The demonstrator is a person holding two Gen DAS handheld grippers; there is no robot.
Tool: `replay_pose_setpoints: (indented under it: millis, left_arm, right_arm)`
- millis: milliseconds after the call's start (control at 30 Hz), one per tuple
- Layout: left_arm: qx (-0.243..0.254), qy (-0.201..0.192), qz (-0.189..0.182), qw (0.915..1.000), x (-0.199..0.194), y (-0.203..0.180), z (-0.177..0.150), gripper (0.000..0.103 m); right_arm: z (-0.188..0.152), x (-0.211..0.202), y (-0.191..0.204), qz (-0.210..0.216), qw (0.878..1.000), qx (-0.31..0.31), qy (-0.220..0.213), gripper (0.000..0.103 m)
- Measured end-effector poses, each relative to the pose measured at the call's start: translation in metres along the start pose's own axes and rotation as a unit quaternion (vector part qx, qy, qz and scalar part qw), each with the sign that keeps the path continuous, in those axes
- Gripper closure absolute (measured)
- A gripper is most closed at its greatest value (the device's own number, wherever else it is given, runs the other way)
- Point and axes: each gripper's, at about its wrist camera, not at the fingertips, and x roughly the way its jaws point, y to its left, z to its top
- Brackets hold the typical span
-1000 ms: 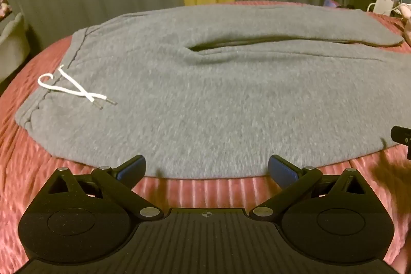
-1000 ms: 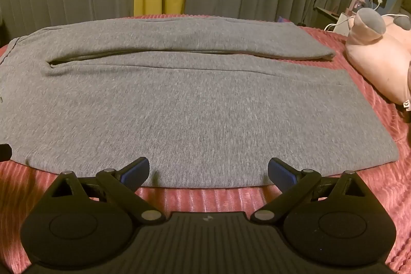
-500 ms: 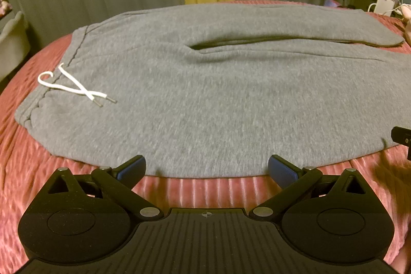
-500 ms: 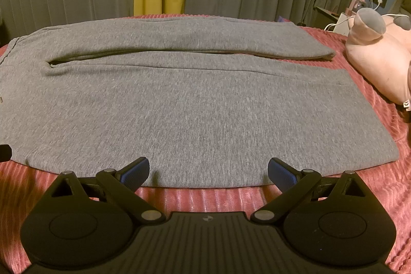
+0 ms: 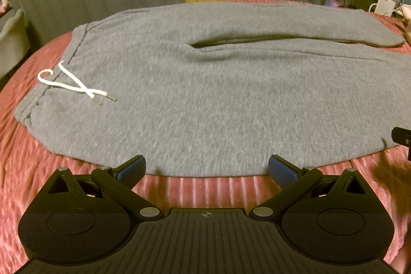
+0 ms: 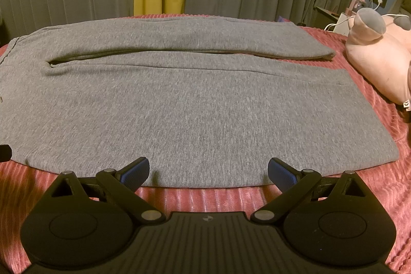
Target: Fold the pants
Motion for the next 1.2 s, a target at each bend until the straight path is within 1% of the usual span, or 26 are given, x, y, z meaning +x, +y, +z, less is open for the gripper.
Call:
replay_pose_setpoints:
  millis: [1200]
  left_arm:
    - [-0.008,0.005,-0.004,0.9999,0.0,0.0024,-0.0012,0.0]
  right_arm:
    - [-0.0012,-0.0025,-0.0014,-0.001,1.0,-0.003,0.0,0.004]
